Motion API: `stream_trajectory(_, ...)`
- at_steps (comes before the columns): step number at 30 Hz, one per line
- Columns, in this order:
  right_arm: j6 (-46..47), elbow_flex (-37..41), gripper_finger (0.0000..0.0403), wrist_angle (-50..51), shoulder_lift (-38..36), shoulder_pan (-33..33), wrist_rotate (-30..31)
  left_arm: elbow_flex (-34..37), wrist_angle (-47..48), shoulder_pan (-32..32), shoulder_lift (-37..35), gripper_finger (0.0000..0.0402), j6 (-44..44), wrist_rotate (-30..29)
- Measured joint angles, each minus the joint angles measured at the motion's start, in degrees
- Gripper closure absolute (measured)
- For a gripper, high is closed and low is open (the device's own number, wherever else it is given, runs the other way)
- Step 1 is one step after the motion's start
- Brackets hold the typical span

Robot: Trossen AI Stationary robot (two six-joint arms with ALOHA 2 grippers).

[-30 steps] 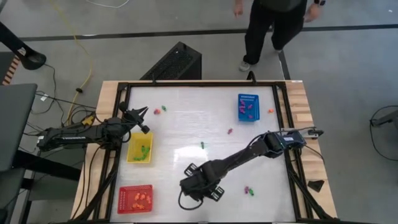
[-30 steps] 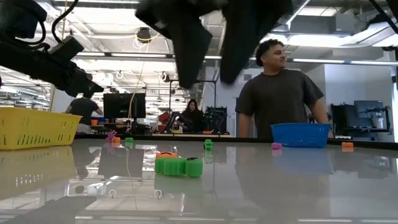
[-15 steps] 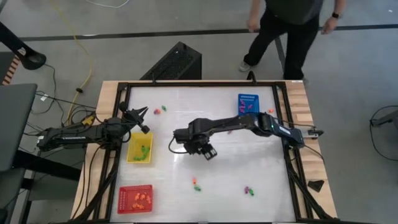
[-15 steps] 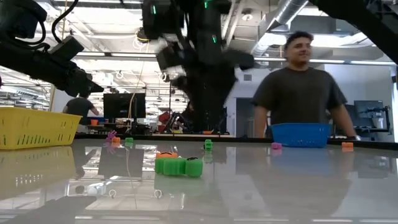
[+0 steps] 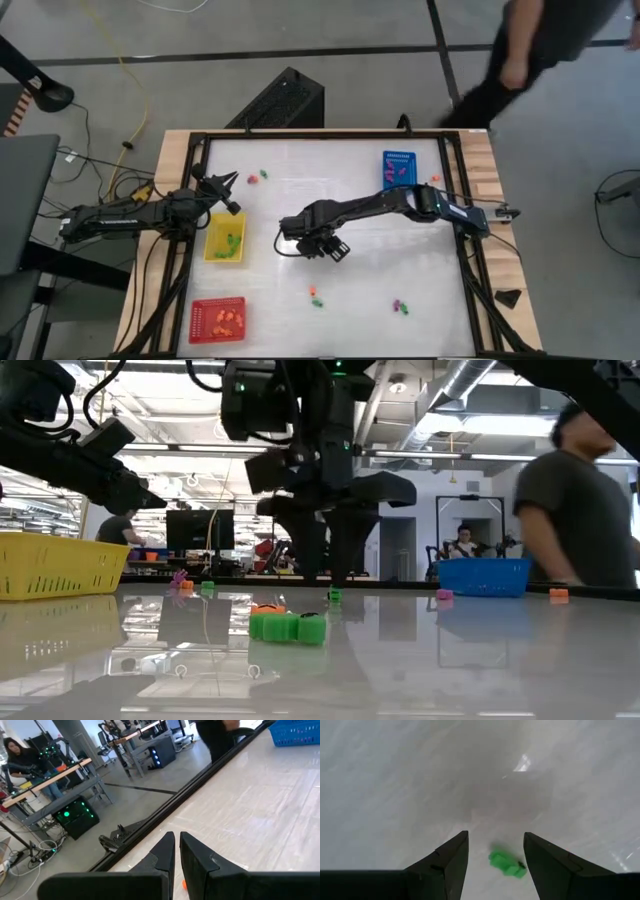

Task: Sort Halloween decoration
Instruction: Put the green skeleton toy into the yellow bin

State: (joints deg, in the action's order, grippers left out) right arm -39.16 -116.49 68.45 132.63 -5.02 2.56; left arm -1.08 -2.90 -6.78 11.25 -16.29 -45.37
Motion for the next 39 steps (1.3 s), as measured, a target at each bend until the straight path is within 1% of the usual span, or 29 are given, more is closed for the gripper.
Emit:
stream_trajectory(6, 0.0, 0.0, 0.0184, 2.7, 0.0, 1.5, 0.2, 0.0, 0.0, 0.0, 0.0, 0.0384, 0.0, 0.0)
stream_trajectory(11, -2.9, 3.9, 0.0184, -1.9, 0.0, 1.8, 0.7, 0.0, 0.0, 0.0, 0.0, 0.0384, 0.0, 0.0)
stream_trajectory(16, -3.0, 8.5, 0.0184, -4.8, -0.6, 1.7, 1.9, 0.0, 0.0, 0.0, 0.0, 0.0384, 0.0, 0.0)
stream_trajectory(22, -2.7, 9.5, 0.0184, -5.7, -0.5, 1.7, 2.2, 0.0, 0.0, 0.0, 0.0, 0.0384, 0.0, 0.0)
stream_trajectory(25, -3.4, 9.4, 0.0192, -6.3, -0.4, 2.1, 2.2, 0.0, 0.0, 0.0, 0.0, 0.0384, 0.0, 0.0)
stream_trajectory(27, -4.2, 8.9, 0.0205, -6.2, -0.3, 2.4, 2.3, 0.0, 0.0, 0.0, 0.0, 0.0384, 0.0, 0.0)
stream_trajectory(30, -4.3, 7.9, 0.0234, -6.1, -0.2, 2.8, 2.4, 0.0, 0.0, 0.0, 0.0, 0.0384, 0.0, 0.0)
stream_trajectory(36, -4.0, 5.6, 0.0319, -5.7, 0.2, 3.3, 2.8, 0.0, 0.0, 0.0, 0.0, 0.0384, 0.0, 0.0)
stream_trajectory(39, -4.0, 5.4, 0.0348, -6.4, 0.2, 3.3, 2.8, 0.0, 0.0, 0.0, 0.0, 0.0384, 0.0, 0.0)
